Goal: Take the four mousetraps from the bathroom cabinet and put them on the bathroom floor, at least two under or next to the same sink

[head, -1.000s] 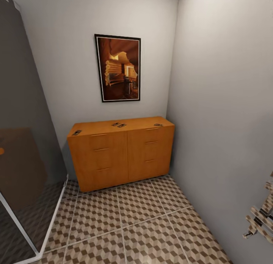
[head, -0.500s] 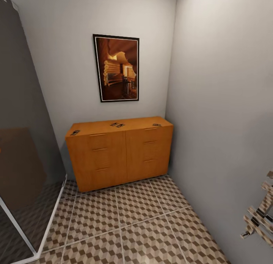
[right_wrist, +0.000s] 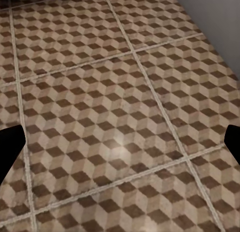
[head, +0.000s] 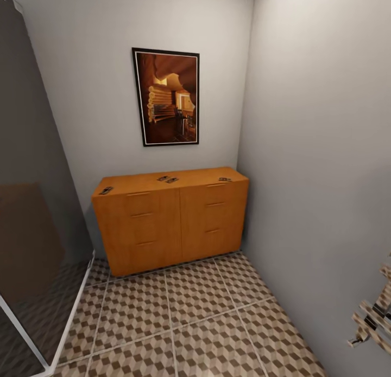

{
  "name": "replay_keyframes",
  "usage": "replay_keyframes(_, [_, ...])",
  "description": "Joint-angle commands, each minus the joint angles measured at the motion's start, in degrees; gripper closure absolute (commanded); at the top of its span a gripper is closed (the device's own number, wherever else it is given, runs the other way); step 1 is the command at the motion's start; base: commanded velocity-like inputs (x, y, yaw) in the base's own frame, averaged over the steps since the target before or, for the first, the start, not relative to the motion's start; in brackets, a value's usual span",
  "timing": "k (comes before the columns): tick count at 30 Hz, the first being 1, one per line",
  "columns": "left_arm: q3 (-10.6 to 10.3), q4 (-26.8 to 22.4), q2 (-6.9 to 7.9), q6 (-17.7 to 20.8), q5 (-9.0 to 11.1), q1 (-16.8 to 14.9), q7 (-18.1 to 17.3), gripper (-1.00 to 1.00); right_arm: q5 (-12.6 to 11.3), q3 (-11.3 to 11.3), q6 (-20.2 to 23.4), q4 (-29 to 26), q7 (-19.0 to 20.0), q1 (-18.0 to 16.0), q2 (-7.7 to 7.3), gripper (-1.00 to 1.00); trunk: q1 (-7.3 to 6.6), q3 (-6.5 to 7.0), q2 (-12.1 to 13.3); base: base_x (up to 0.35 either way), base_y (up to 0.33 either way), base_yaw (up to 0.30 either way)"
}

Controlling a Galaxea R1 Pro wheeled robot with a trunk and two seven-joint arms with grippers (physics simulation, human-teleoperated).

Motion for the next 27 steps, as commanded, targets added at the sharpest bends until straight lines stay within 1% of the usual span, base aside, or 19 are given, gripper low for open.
replay_keyframes(1, [0.0, -0.02, 0.0, -0.11, 0.31, 0.0, 0.0, -1.0, 0.0, 0.02, -0.13, 0.0, -0.18, -0.02, 0.02, -1.0, 0.01, -0.05, -0.02, 0.092, 0.0, 0.0])
replay_keyframes(17, [0.0, -0.03, 0.07, -0.11, 0.31, -0.02, 0.0, -1.0, 0.0, 0.02, -0.13, 0.0, -0.18, -0.02, 0.02, -1.0, 0.01, -0.05, -0.02, 0.103, 0.0, 0.0])
replay_keyframes(27, [0.0, -0.03, 0.09, -0.11, 0.31, -0.02, 0.0, -1.0, 0.0, 0.04, -0.22, 0.0, -0.18, -0.02, 0.02, -1.0, 0.01, -0.05, -0.02, 0.213, 0.0, 0.0])
